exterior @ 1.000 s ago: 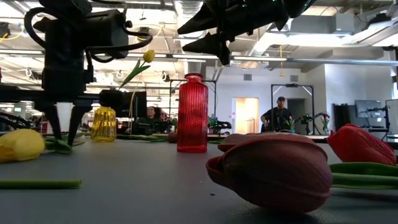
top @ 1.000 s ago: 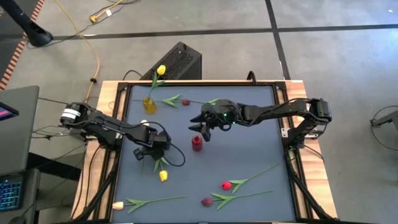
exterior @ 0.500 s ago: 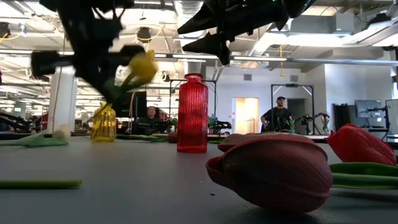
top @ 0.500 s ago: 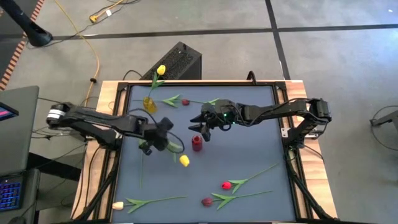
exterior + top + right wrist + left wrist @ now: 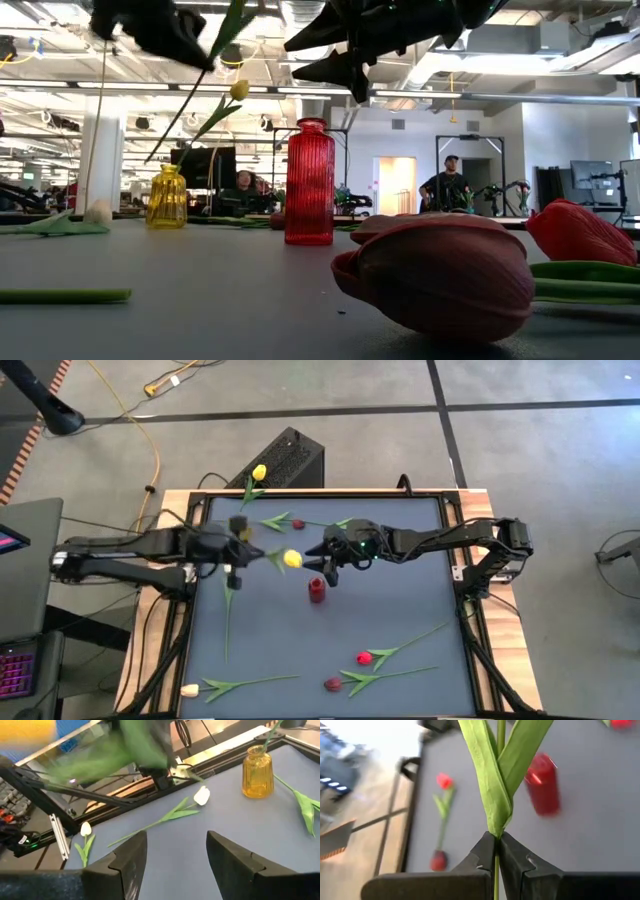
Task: Sort flowers into vase by color
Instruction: Put the yellow flower into the yellow vase
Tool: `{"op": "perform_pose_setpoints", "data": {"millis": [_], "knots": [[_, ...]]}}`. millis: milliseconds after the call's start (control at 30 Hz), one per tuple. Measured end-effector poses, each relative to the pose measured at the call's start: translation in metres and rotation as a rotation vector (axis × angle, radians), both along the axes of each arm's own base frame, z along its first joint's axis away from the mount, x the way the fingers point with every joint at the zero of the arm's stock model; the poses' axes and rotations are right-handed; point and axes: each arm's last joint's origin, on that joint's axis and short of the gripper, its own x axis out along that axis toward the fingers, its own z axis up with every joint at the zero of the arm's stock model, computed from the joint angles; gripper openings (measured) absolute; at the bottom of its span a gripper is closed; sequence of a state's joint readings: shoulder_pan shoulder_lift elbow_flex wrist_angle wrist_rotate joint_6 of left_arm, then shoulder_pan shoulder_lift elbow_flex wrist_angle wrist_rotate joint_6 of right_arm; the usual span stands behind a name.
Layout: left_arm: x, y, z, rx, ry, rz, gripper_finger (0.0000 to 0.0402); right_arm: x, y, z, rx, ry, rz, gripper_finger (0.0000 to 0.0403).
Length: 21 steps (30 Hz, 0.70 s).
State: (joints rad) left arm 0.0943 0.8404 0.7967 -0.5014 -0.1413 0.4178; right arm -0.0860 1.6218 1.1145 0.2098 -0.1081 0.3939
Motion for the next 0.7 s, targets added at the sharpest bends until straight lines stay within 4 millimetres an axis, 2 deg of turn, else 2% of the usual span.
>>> {"op": "perform_pose_setpoints", "data": {"millis": [267, 367, 500, 700], "knots": [[-0.037, 0.020, 0.038, -0.014, -0.350, 0.196, 0.0000, 0.000, 0.000, 0.001, -0.001, -0.016, 0.001, 0.0230], [-0.050, 0.025, 0.045, 0.015, -0.415, 0.268, 0.0000, 0.001, 0.002, 0.002, -0.001, -0.017, 0.006, 0.0230], [-0.061, 0.032, 0.047, 0.046, -0.452, 0.361, 0.0000, 0.001, 0.003, 0.001, -0.002, -0.016, 0.008, 0.0230], [-0.068, 0.044, 0.030, 0.025, -0.555, 0.477, 0.0000, 0.001, 0.002, 0.001, -0.003, -0.016, 0.007, 0.0230]]}}
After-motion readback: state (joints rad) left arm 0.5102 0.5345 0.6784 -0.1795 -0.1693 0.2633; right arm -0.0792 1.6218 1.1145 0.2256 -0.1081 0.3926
